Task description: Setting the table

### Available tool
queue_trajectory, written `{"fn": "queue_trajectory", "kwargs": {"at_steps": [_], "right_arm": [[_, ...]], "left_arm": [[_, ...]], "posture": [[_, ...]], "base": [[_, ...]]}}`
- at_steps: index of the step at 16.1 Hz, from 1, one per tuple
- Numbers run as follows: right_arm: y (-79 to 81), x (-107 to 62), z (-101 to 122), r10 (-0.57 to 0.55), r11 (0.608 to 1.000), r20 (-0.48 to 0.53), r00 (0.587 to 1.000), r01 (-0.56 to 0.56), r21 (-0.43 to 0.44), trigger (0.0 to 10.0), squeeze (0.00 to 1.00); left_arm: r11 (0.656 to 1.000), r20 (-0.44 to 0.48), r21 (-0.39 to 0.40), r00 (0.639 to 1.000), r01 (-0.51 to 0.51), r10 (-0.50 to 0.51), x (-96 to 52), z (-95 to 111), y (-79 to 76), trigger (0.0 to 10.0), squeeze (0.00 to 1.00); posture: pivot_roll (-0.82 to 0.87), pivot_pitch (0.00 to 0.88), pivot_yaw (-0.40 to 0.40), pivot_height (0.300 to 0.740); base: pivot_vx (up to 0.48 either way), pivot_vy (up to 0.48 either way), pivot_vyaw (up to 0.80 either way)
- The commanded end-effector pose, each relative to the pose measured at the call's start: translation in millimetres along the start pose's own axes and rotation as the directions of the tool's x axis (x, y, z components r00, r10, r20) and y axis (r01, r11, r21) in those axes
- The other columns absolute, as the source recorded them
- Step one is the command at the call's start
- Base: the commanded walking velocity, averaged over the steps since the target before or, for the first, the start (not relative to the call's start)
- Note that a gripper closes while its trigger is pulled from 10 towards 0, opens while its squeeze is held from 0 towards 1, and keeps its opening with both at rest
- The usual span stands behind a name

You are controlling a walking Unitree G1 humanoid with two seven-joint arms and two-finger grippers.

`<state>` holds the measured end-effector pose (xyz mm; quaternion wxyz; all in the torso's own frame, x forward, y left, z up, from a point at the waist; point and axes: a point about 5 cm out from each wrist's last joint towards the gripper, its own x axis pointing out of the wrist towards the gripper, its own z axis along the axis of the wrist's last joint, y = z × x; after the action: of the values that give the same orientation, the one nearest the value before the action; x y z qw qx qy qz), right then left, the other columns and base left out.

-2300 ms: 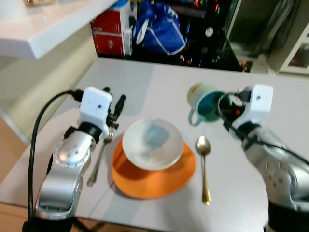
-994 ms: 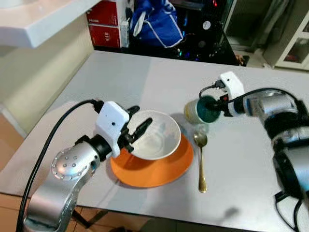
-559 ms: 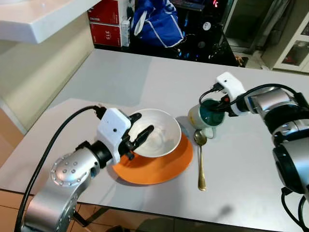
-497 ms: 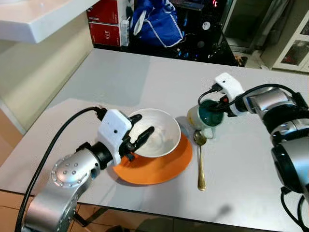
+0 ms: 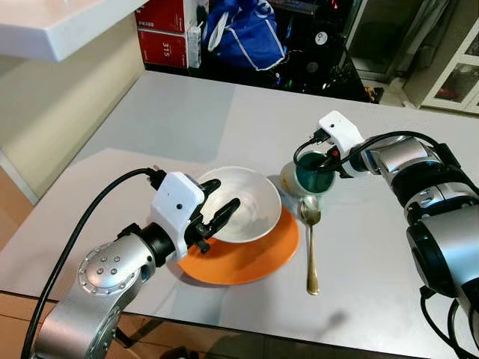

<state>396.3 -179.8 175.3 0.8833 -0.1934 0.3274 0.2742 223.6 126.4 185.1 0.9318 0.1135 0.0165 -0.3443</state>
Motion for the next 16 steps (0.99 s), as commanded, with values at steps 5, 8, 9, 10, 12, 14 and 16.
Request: {"fn": "queue_trajectory", "kwargs": {"at_steps": [5,8,9,10,12,14,16], "right_arm": [[-1.4,-0.2,8.1,-0.054,0.998,0.041,0.998,0.054,0.008,10.0,0.0],[0.0,1.0,7.0,-0.046,0.999,0.036,0.998,0.046,0.014,10.0,0.0],[0.1,1.1,6.9,-0.046,0.999,0.037,0.998,0.046,0.016,10.0,0.03],[0.5,1.7,6.9,-0.051,0.999,0.039,0.998,0.05,0.017,10.0,0.75],[1.1,2.5,7.3,-0.057,0.998,0.043,0.997,0.056,0.017,10.0,0.96],[2.0,3.4,8.1,-0.06,0.998,0.046,0.997,0.059,0.015,10.0,1.0],[2.2,3.6,8.6,-0.063,0.998,0.048,0.997,0.062,0.012,10.0,1.0]], "left_arm": [[1.0,-0.003,0.0,1.0,0.008,-0.008,-2.2,2.2,-4.9,10.0,0.0],[1.0,-0.004,0.0,1.0,0.006,-0.006,-2.3,2.1,-4.6,10.0,0.0],[1.0,-0.004,0.0,1.0,0.006,-0.006,-2.3,2.0,-4.6,10.0,0.0],[1.0,-0.005,-0.001,1.0,0.006,-0.006,-2.3,1.9,-5.0,10.0,0.0],[1.0,-0.005,-0.003,1.0,0.006,-0.006,-2.2,2.2,-5.6,10.0,0.0],[1.0,-0.007,-0.004,1.0,0.004,-0.004,-2.9,1.8,-5.8,10.0,0.0],[1.0,-0.01,-0.006,1.0,0.002,-0.002,-3.7,1.2,-6.2,10.0,0.0]], "posture": [[0.0,0.024,-0.105,0.74],[0.0,0.024,-0.105,0.74],[0.0,0.024,-0.105,0.74],[0.0,0.024,-0.106,0.74],[0.01,0.023,-0.109,0.74],[0.01,0.023,-0.111,0.74],[0.01,0.023,-0.113,0.74]], "base": [[0.0,0.0,0.0],[0.0,0.0,0.0],[0.0,0.0,0.0],[0.0,0.0,0.0],[0.0,0.0,0.0],[0.0,0.0,0.0],[0.0,0.0,0.0]]}}
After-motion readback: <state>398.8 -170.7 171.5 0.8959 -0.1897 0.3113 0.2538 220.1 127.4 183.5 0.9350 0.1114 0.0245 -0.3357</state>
